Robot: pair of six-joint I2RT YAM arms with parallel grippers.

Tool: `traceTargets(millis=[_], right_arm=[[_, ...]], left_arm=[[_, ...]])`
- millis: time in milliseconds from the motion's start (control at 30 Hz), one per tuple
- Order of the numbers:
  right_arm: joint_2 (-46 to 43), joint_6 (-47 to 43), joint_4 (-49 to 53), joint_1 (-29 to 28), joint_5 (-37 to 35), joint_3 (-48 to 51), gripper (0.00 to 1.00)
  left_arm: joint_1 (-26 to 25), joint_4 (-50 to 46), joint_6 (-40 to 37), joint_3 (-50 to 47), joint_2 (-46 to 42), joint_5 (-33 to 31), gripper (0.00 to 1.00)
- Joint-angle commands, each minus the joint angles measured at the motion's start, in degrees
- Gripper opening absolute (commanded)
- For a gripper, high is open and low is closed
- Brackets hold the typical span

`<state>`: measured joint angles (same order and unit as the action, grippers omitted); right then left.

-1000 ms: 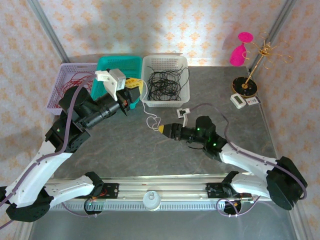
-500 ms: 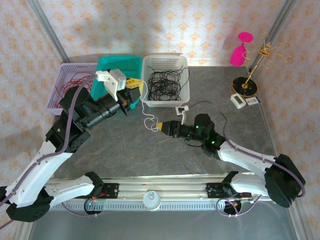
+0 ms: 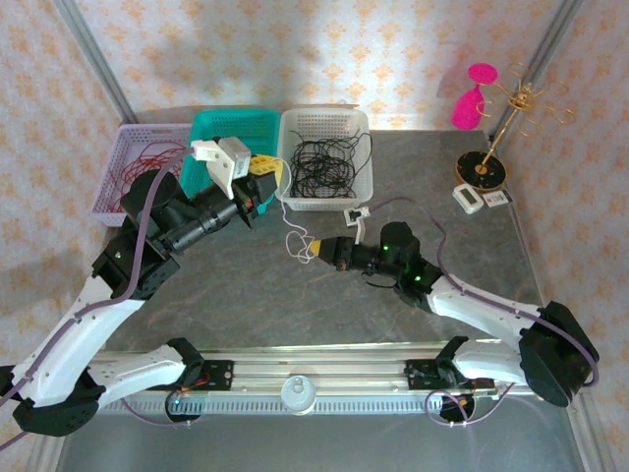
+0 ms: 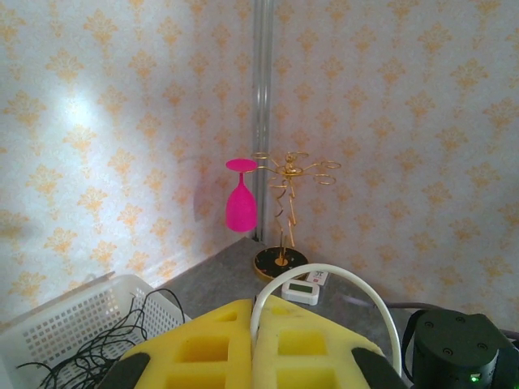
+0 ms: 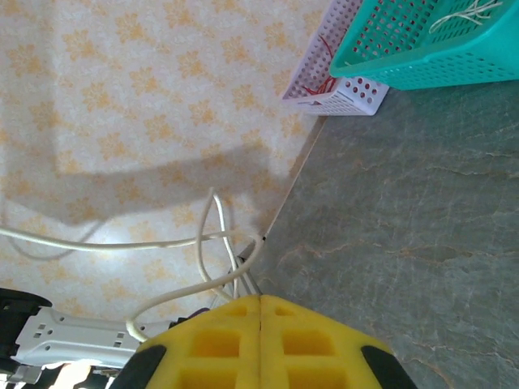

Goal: Untangle the cables

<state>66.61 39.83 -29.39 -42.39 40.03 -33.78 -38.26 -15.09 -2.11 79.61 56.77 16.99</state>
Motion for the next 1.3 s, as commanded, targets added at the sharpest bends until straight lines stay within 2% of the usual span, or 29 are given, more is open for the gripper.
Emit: traceTargets(millis=[0,100,167,333,400,667,1000,1267], right_arm=[[-2.68,-1.95,2.08,-0.32,-2.02,-0.09,0.0],[-4.93,-4.05,6.04,-0.19,-6.63,1.3,0.0],[-6.69,-4.9,8.53,0.07,-10.3,3.28,0.0],[-11.35,-6.15,14.34,0.74,-15.15,8.01,0.0],[-13.94,-6.18,16.47,0.82,-17.27,9.84,0.0],[-23.13,-6.34,24.0,1.0,-25.49,13.65,0.0],[-29.7,-5.13,35.23,0.99,-46.94,13.48,0.0],[-36.69,-5.58,42.69,1.08,-59.4,11.24,0.0]], left_arm=[[-0.32,2.25,-1.71,0.28,-0.07,-2.0,0.0],[-0.25,2.7,-3.07,0.62,0.07,-6.56,0.0],[-0.27,3.07,-4.66,1.49,0.71,-12.86,0.0],[-0.15,6.04,-9.67,6.06,5.69,-37.44,0.0],[0.45,8.53,-11.45,7.72,8.27,-43.9,0.0],[8.59,9.21,-11.29,16.55,15.47,-42.76,0.0],[19.74,8.75,-10.88,23.07,19.43,-40.16,0.0],[27.9,8.5,-9.21,22.85,19.69,-38.02,0.0]])
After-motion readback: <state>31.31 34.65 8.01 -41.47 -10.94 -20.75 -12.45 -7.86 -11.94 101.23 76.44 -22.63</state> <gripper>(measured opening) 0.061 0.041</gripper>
